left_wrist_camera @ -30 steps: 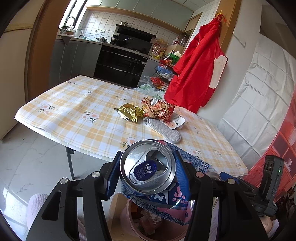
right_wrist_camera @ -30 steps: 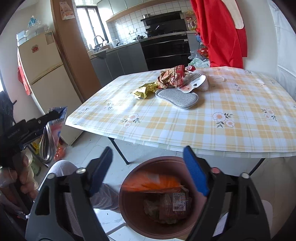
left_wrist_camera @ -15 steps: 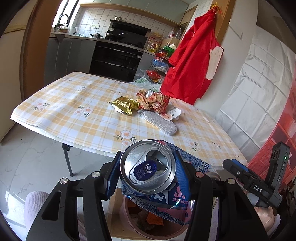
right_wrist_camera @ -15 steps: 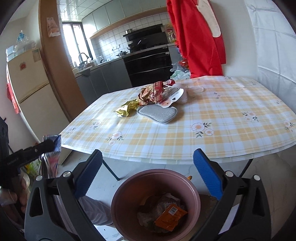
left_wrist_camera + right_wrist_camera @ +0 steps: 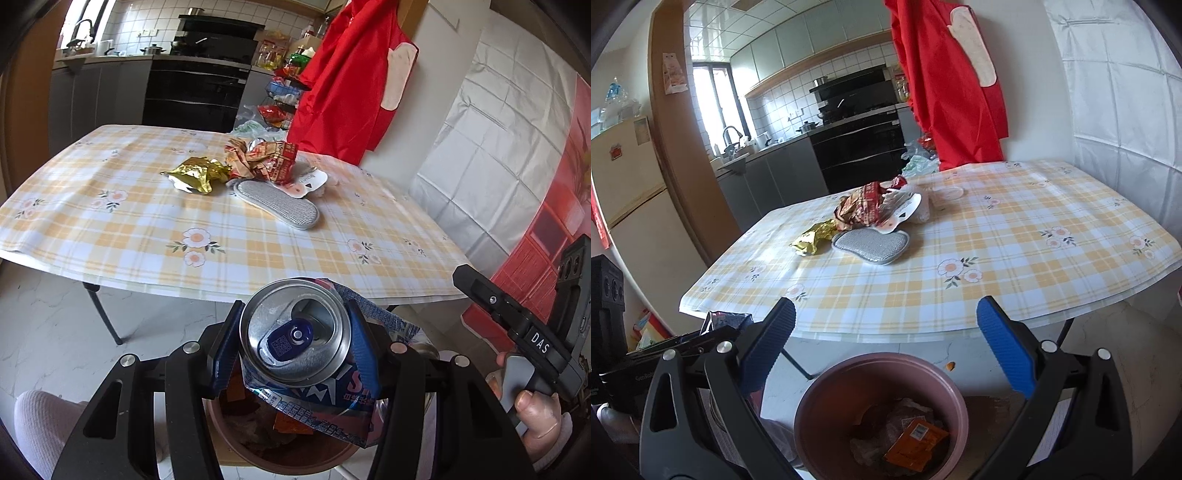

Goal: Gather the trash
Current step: 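Move the can and orange packet over the bin and open both grippers, then grasp the brown-red snack bag with the right gripper while the left gripper grasps the gold foil packet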

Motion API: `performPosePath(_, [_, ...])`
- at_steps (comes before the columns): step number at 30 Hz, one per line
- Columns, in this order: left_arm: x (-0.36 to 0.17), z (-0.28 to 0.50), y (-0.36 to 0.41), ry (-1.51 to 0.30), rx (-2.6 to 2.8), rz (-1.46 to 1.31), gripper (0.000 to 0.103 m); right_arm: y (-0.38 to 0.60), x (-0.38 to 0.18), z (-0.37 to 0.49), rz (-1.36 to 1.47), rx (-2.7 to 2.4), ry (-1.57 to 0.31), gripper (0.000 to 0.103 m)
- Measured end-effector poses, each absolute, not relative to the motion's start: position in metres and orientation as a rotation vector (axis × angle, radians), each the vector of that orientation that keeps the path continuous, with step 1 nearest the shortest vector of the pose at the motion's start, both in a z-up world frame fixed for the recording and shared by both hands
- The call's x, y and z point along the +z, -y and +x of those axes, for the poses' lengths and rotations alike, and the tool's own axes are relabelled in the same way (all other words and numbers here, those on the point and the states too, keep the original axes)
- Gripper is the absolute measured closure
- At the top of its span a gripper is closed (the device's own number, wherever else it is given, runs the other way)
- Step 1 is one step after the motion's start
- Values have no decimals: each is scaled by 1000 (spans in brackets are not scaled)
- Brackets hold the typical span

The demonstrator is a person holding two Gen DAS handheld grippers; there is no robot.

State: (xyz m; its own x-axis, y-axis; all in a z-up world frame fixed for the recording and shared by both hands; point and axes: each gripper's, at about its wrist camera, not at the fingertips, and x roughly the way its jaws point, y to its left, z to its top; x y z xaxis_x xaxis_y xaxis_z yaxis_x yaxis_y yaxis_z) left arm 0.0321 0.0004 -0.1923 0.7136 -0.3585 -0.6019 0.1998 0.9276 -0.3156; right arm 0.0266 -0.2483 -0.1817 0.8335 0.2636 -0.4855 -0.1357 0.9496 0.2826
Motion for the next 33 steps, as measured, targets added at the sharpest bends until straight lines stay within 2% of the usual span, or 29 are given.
performPosePath(2, [-193,35,3,-712,-324,-235,50,249,-182,28,241,199,-543,6])
performPosePath(6, [-195,34,4,-699,-360,-253,31,249,-187,31,246,192,-566,6])
performPosePath(13, [-197,32,-11,-697,-265,-254,22,244,-194,35,245,201,-599,6])
performPosePath(33, [-220,41,-57,-733,-130,-320,21,230,-220,62,177,234,-724,6])
